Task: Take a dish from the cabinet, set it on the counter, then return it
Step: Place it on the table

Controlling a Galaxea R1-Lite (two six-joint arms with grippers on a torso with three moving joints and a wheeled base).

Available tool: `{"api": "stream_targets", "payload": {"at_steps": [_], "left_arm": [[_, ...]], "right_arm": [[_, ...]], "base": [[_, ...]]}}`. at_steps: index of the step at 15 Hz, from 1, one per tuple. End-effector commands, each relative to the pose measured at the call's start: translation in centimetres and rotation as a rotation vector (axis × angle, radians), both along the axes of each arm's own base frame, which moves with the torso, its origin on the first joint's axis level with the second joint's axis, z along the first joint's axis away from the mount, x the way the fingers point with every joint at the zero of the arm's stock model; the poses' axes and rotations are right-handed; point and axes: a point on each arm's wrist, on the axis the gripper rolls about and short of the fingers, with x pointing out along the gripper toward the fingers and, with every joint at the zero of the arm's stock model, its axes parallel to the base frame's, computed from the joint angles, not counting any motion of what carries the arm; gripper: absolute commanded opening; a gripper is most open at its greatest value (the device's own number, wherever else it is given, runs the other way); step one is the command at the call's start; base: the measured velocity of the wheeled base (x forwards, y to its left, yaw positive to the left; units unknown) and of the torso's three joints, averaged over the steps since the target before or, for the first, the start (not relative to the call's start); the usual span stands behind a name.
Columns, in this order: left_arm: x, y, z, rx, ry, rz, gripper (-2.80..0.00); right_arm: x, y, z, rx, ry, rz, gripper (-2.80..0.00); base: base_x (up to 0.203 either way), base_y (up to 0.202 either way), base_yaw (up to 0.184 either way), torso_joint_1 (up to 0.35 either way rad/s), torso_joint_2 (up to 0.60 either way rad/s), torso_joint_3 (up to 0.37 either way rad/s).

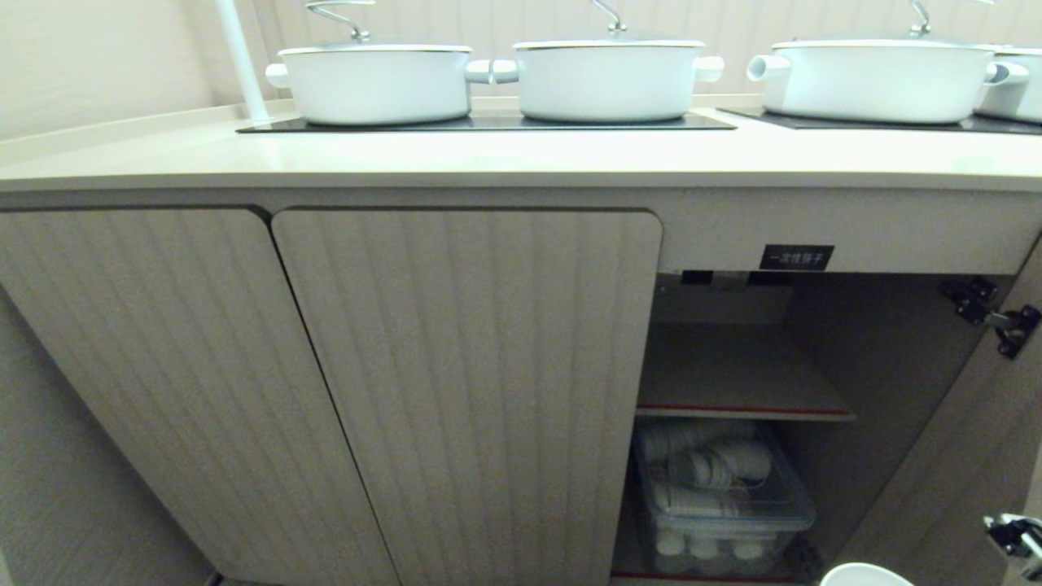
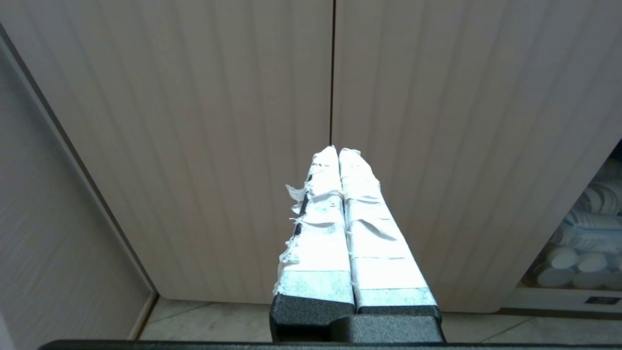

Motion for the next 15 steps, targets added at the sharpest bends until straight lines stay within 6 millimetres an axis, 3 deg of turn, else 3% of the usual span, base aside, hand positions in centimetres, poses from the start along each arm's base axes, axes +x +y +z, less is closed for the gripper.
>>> {"api": "stream_targets", "payload": {"at_steps": [1,15], "left_arm": [[0.01,0.00,-0.03,0.000,0.000,-0.001,-2.80],[0.00,0.00,0.01,0.000,-0.001,-0.001,-2.80]], "right_arm": [[0.03,0.00,-0.01,0.002,0.000,0.000,-2.80],[0.11,-0.02,0.07,0.001,-0.012,-0.004,-2.80]], "base": [[0.000,0.000,0.000,0.000,0.00,0.000],[0.000,0.000,0.000,0.000,0.00,0.000]]}}
